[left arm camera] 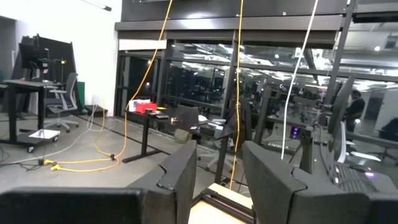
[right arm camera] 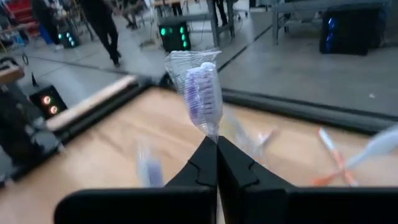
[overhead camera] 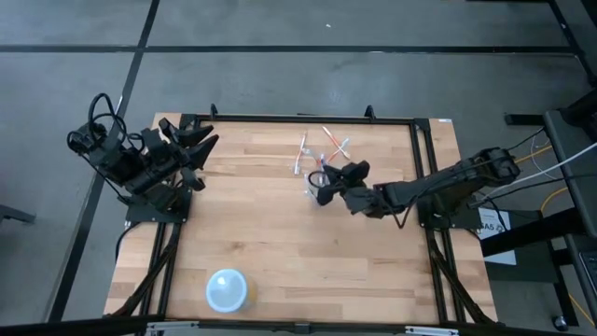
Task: Pick & Place toothbrushing station
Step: Put the purple toothbrush into the transparent organizer, then put the orange toothbrush into the transparent organizer
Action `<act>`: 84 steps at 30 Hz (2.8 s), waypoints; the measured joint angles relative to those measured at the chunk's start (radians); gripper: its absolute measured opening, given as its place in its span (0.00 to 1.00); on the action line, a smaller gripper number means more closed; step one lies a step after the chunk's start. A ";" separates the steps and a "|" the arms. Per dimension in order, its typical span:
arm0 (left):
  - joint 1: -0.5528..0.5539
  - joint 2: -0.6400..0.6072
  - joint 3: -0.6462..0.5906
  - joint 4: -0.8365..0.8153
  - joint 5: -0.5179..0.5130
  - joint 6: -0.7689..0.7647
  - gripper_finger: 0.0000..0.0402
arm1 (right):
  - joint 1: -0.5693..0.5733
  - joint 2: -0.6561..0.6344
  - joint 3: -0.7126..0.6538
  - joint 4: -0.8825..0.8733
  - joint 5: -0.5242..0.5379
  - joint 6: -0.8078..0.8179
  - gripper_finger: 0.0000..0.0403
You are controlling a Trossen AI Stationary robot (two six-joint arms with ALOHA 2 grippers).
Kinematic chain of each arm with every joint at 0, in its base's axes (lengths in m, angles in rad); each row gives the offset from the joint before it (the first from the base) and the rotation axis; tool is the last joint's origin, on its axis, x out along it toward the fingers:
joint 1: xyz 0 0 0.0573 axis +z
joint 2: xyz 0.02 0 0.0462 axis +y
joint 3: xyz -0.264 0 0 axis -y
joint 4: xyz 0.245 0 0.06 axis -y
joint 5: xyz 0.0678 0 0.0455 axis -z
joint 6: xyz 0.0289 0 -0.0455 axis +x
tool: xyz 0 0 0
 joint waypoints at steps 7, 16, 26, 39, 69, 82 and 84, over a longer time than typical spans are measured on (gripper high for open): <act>-0.012 0.000 0.000 0.000 -0.006 -0.010 0.32 | 0.069 0.043 -0.120 0.053 0.042 0.170 0.00; -0.013 0.000 0.000 0.008 -0.008 -0.026 0.32 | 0.176 0.045 -0.168 0.045 0.004 0.222 0.06; -0.013 0.034 0.000 0.008 -0.046 0.010 0.32 | 0.224 0.039 -0.189 0.120 0.025 0.382 0.26; -0.005 0.046 0.001 -0.181 -0.109 -0.083 0.32 | 0.382 -0.230 -0.189 0.497 0.274 -0.162 0.34; 1.268 0.902 0.481 -1.281 1.439 -0.663 0.32 | 0.564 -0.579 -0.189 0.514 0.416 -0.561 0.33; 1.161 1.127 0.492 -0.976 1.480 -0.928 0.40 | 0.642 -0.580 -0.189 0.611 0.416 -0.640 0.33; 1.142 1.151 0.492 -0.953 1.456 -0.952 0.42 | 0.658 -0.585 -0.189 0.656 0.416 -0.682 0.33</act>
